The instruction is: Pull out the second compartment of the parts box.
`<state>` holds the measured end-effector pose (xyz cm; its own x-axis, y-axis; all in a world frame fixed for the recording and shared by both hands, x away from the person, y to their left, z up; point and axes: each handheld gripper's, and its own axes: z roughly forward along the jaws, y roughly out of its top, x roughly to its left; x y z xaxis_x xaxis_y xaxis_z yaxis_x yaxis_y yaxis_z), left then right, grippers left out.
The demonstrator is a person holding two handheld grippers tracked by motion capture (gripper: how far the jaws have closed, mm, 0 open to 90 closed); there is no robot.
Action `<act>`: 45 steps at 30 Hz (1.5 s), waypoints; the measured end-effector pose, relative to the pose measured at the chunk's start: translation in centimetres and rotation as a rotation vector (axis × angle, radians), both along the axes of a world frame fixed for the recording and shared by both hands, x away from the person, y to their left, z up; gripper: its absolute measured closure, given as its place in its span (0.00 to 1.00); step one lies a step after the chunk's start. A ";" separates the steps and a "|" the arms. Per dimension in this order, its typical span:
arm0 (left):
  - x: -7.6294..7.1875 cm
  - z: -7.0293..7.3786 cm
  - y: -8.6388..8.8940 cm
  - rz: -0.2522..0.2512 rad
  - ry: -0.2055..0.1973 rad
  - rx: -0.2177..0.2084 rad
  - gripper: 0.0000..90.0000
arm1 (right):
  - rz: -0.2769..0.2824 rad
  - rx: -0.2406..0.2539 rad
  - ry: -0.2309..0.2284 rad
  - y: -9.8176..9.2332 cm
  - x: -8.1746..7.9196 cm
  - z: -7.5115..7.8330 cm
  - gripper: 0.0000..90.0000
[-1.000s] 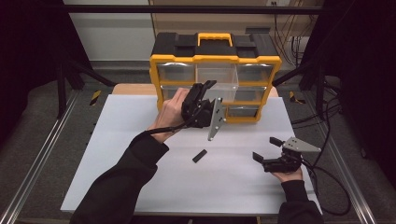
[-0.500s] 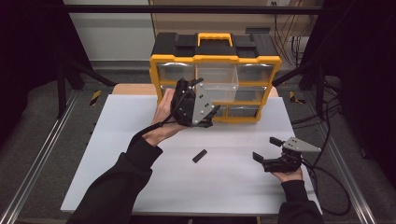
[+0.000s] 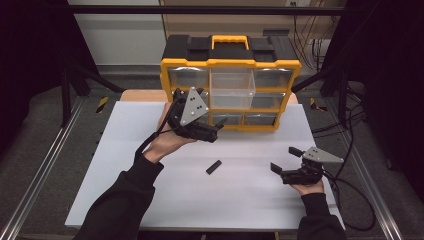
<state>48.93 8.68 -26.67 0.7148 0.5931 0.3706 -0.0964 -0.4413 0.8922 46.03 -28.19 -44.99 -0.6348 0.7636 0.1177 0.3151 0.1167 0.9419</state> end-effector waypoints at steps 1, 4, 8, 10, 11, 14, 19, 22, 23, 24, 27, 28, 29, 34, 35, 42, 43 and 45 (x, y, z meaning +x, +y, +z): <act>0.0 -0.1 0.3 0.000 0.011 -0.011 0.02 | 0.000 0.000 0.000 0.0 0.0 0.0 0.00; 0.0 -0.3 0.9 -0.002 0.033 -0.028 0.01 | -0.001 0.003 -0.002 0.0 0.0 0.0 0.00; -0.1 -0.8 1.7 0.002 0.054 -0.042 0.01 | -0.002 0.004 -0.002 0.0 0.0 0.0 0.00; -0.2 -1.0 2.2 -0.004 0.069 -0.063 0.00 | 0.000 0.003 -0.002 0.0 0.0 0.0 0.00; -0.2 -1.2 2.4 -0.001 0.070 -0.068 0.00 | 0.000 0.003 -0.001 0.0 0.0 0.0 0.00; -0.3 -1.6 2.9 0.000 0.077 -0.074 0.00 | 0.001 0.002 0.002 0.1 0.0 0.0 0.00; -0.3 -2.3 3.5 -0.001 0.093 -0.084 0.00 | 0.000 -0.001 0.003 0.1 0.0 0.0 0.00; -0.4 -2.9 3.8 -0.001 0.102 -0.086 0.00 | 0.001 -0.002 0.003 0.1 0.0 -0.1 0.00; -0.4 -3.1 3.9 -0.002 0.108 -0.088 0.00 | 0.000 -0.002 0.004 0.1 0.0 -0.1 0.00; -0.4 -3.3 3.9 -0.001 0.111 -0.090 0.00 | 0.000 -0.002 0.004 0.1 0.0 -0.1 0.00; -0.3 -3.9 4.1 0.002 0.123 -0.087 0.00 | 0.000 -0.003 0.004 0.1 0.0 -0.1 0.00; -0.3 -4.1 4.1 0.003 0.127 -0.090 0.00 | 0.000 -0.003 0.005 0.1 0.0 -0.1 0.00; -0.3 -4.4 4.2 0.004 0.130 -0.092 0.00 | 0.000 -0.003 0.006 0.1 0.0 -0.1 0.00; -0.3 -5.2 4.6 0.007 0.147 -0.100 0.00 | 0.000 -0.003 0.006 0.1 0.0 -0.1 0.00; -0.3 -5.3 4.6 0.007 0.147 -0.099 0.00 | -0.001 -0.003 0.006 0.1 0.0 -0.1 0.00; -0.3 -6.4 5.0 0.006 0.171 -0.111 0.00 | 0.000 -0.004 0.007 0.1 0.0 -0.1 0.00; -0.3 -6.6 5.0 0.005 0.172 -0.111 0.00 | 0.001 -0.004 0.008 0.1 0.0 -0.1 0.00; -0.2 -7.0 5.1 0.007 0.182 -0.117 0.00 | 0.001 -0.005 0.010 0.1 0.0 -0.1 0.00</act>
<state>48.75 13.80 -33.72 0.7596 0.6293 0.1640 0.0735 -0.3336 0.9398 46.05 -28.10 -45.10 -0.6342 0.7638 0.1198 0.3240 0.1219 0.9382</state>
